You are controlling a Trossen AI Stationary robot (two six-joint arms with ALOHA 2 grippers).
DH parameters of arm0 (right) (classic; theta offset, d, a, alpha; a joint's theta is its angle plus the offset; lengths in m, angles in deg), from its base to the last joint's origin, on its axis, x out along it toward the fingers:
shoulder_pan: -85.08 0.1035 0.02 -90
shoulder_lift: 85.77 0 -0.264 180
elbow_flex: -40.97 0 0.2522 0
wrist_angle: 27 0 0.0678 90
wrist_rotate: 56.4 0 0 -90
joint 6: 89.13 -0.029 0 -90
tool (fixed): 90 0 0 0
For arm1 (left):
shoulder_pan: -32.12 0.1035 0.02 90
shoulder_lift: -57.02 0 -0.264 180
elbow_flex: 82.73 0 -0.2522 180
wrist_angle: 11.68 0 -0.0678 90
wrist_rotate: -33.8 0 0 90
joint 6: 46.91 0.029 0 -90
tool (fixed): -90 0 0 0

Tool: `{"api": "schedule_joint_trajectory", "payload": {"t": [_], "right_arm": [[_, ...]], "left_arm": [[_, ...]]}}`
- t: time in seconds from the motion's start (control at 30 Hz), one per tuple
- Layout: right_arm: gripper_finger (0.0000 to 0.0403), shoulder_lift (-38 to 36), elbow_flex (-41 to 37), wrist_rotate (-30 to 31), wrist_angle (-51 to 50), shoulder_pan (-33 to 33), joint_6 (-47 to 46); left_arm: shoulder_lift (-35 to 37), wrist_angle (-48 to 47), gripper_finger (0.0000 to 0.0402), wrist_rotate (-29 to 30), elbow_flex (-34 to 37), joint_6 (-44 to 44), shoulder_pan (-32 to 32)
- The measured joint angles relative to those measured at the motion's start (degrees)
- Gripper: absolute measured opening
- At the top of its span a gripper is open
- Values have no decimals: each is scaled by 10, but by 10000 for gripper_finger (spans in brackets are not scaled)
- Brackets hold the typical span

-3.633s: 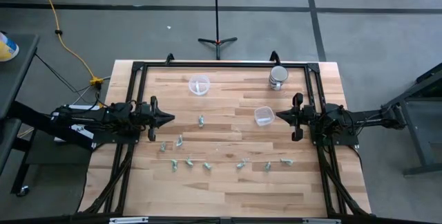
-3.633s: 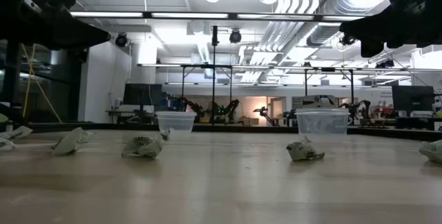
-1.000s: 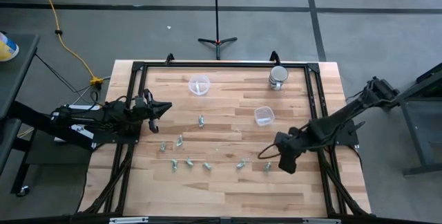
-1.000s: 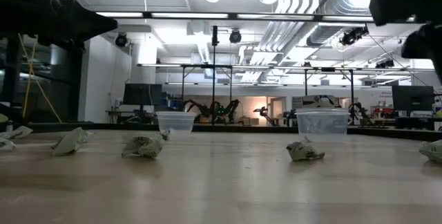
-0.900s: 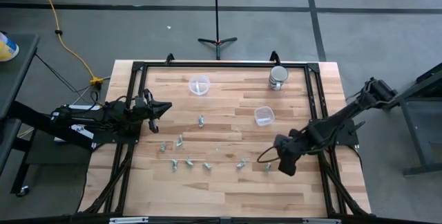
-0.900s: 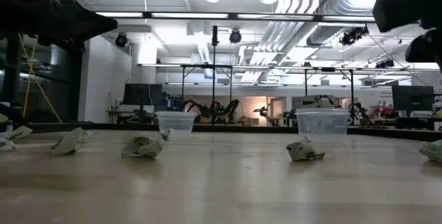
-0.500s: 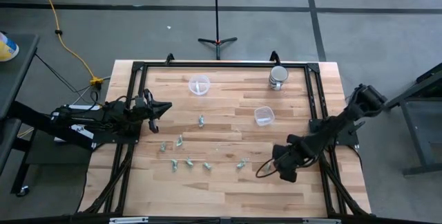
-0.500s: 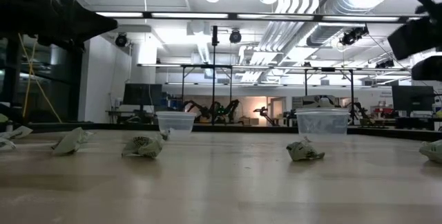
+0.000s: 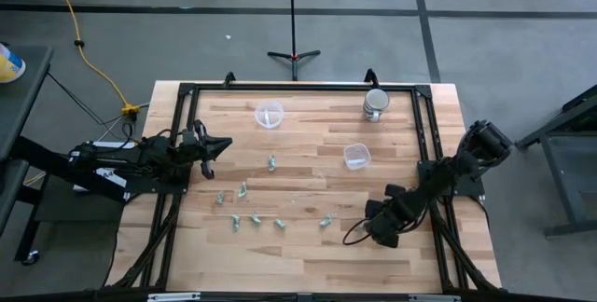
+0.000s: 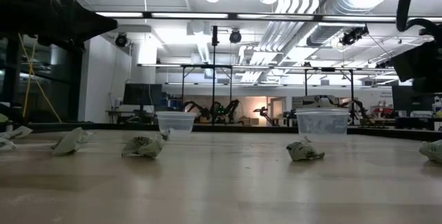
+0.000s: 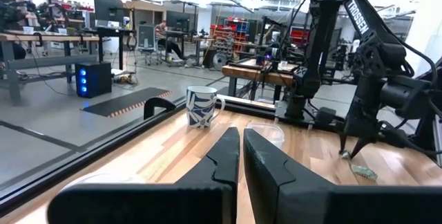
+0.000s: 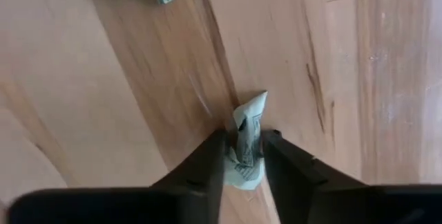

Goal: Pick and place Stevia / Truvia into bins
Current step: Put the stevia packet into the square transparent container

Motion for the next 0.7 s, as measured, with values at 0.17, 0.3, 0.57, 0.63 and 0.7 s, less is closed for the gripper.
{"api": "schedule_joint_trajectory", "payload": {"t": [0.17,0.3,0.57,0.63,0.7], "right_arm": [[10,-21,-3,67,8,0,24],[16,-59,-3,216,15,-17,54],[7,-137,-3,424,90,-157,208],[4,-141,-3,410,96,-209,229],[7,-139,-3,378,93,-257,247]], "left_arm": [[0,0,56,0,0,2,0],[0,0,56,0,0,3,0],[0,0,56,0,0,3,0],[0,0,56,0,0,3,0],[0,0,56,0,0,3,0]]}}
